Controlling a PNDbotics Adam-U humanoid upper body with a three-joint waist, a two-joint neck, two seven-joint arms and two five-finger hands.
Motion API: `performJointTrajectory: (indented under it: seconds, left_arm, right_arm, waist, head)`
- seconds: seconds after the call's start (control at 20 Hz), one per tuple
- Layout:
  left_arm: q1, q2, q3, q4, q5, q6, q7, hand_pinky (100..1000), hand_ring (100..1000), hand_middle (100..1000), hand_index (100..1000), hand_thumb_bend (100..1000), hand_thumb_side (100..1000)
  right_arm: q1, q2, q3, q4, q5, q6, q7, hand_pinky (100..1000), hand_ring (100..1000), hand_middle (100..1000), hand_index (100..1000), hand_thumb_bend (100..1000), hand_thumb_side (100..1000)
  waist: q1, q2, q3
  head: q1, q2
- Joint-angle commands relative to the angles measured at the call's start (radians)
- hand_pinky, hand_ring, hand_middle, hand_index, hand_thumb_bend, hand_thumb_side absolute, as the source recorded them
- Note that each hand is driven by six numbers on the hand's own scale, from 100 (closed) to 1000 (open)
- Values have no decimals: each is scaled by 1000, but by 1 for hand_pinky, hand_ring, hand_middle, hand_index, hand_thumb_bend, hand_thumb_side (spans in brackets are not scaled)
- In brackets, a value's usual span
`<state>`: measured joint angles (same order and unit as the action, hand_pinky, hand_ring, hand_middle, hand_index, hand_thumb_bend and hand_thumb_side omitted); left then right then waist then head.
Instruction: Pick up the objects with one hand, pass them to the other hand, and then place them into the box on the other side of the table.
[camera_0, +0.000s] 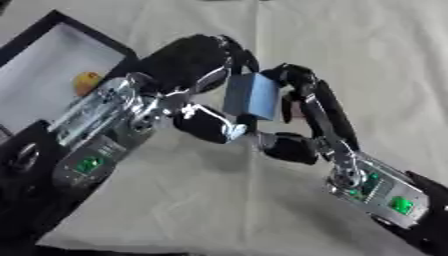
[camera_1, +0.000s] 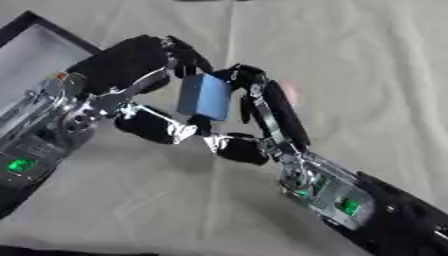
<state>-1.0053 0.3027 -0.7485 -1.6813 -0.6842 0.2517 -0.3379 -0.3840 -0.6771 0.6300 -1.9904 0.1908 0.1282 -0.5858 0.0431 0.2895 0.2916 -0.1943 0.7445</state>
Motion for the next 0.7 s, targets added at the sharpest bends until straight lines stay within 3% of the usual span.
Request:
performJointTrajectory:
  seconds: [0.05,0.7]
  left_arm:
    - [-17,20,12,-19,-1,-3,-3,774,584,426,446,100,144]
    - [-18,28,16,-35,2,7,9,766,566,401,428,100,148]
  right_arm:
    - [-2,-15,-7,-10,9,6,0,200,581,555,442,346,100]
    - [16,-18,-9,-10,-6,73,-28,208,591,570,458,491,100]
  waist:
    - [3,-4,2]
    - [1,-6,6]
  head:
    - [1,-7]
    - [2,-12]
